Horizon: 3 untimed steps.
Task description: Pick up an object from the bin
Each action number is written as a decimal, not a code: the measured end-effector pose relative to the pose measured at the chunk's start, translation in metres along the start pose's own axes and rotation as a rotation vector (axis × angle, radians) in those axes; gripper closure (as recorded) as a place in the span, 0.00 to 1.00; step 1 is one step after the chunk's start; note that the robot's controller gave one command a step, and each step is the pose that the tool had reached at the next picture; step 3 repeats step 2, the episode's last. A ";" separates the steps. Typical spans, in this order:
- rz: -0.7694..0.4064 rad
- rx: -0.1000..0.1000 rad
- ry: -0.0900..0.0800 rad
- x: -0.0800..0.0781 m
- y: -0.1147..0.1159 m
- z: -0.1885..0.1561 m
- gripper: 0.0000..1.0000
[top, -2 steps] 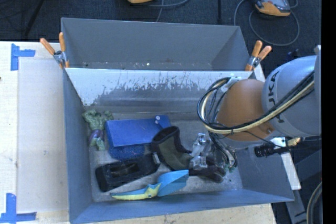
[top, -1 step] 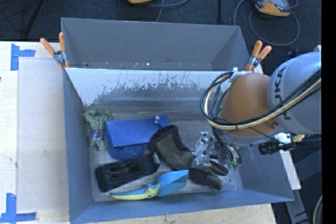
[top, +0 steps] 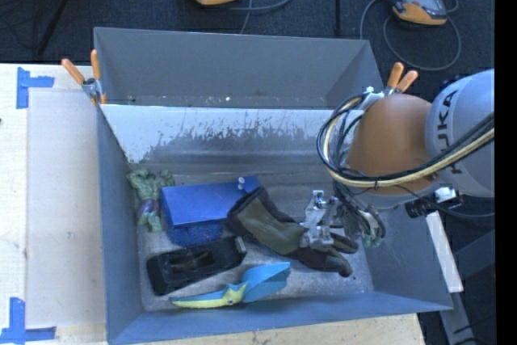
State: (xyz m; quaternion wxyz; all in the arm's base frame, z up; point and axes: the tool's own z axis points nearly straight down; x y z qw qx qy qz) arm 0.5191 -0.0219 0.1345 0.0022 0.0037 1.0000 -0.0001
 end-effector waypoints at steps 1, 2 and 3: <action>-0.260 -0.002 0.011 -0.003 0.007 -0.033 1.00; -0.221 -0.003 0.010 0.007 0.009 -0.091 1.00; -0.221 -0.003 0.010 0.007 0.009 -0.091 1.00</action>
Offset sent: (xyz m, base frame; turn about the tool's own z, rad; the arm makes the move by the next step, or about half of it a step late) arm -0.0351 0.0110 0.2094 -0.0998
